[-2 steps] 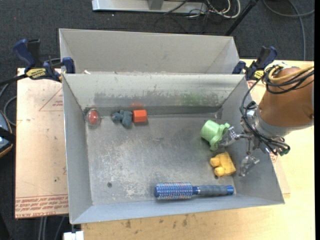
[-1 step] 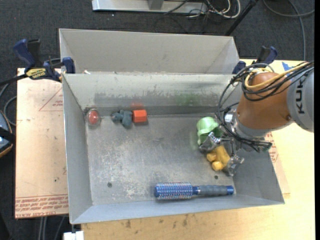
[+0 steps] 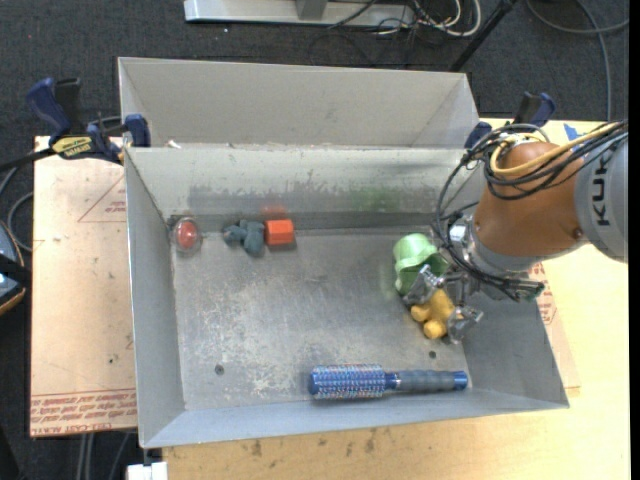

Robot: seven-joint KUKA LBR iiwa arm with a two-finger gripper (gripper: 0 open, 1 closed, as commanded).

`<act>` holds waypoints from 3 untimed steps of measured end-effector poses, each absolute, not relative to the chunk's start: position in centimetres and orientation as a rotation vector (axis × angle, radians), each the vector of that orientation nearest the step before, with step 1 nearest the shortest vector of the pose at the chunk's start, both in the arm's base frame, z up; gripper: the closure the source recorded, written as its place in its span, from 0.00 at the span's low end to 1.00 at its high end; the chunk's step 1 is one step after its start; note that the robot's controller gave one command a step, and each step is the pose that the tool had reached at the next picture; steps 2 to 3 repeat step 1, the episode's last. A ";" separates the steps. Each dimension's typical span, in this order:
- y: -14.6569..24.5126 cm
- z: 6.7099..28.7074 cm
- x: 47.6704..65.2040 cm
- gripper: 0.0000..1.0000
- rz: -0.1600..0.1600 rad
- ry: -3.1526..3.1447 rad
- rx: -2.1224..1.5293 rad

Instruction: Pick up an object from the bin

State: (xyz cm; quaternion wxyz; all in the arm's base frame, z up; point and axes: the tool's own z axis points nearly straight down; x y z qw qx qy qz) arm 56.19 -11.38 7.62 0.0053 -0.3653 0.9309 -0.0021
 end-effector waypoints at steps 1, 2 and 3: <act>-10.4 20.5 55.9 1.00 -0.007 2.933 -1.097; -10.4 20.5 55.9 1.00 -0.007 2.933 -1.097; -10.4 20.5 55.9 1.00 -0.007 2.933 -1.097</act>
Offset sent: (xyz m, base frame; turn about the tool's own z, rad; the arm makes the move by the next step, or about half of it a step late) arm -0.0054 0.0087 0.1244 0.0327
